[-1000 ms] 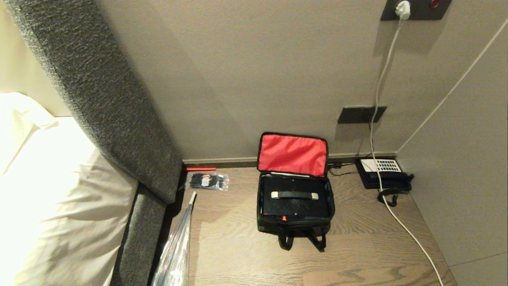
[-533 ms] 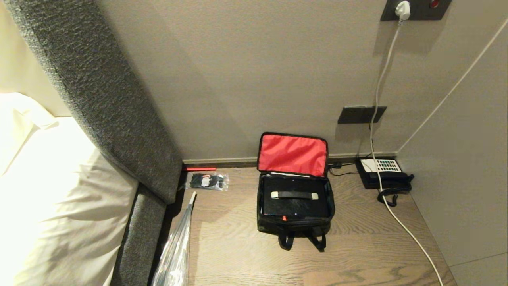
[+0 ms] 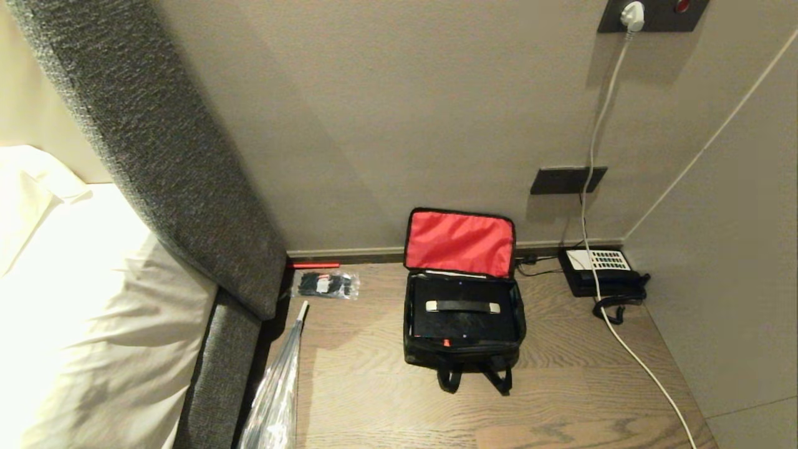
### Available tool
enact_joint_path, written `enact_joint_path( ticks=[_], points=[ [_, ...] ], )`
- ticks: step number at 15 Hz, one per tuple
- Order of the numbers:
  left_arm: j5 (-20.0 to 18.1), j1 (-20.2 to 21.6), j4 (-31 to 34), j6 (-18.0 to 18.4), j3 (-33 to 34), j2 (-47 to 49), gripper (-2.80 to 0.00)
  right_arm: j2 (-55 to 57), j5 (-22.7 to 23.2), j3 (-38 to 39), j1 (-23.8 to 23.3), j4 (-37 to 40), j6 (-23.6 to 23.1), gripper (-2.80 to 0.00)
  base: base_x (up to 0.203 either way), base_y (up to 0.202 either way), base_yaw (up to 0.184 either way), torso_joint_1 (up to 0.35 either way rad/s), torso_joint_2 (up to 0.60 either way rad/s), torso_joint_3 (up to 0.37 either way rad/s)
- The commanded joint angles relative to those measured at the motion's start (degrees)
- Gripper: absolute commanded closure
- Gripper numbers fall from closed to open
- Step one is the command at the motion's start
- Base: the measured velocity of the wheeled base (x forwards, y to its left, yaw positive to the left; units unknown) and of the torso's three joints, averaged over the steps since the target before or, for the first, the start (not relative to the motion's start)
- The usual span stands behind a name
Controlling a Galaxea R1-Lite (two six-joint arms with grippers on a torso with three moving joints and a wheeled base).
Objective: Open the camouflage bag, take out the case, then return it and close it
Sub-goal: Grip the handle
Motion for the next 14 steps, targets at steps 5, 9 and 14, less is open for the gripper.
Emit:
enact_joint_path(
  ticks=[5,9,14],
  points=[
    [0.0,0.0,-0.1,0.1,0.0,-0.1,0.0,-1.7,0.0,0.7,0.0,0.0,0.1,0.0,0.0,0.0,0.0,0.0,0.0,0.0],
    [0.0,0.0,-0.1,0.2,0.0,-0.1,0.0,-1.7,0.0,0.7,0.0,0.0,0.1,0.0,0.0,0.0,0.0,0.0,0.0,0.0],
    [0.0,0.0,-0.1,0.1,0.0,-0.1,0.0,-1.7,0.0,0.7,0.0,0.0,0.1,0.0,-0.058,0.0,0.0,0.001,0.0,0.0]
  ],
)
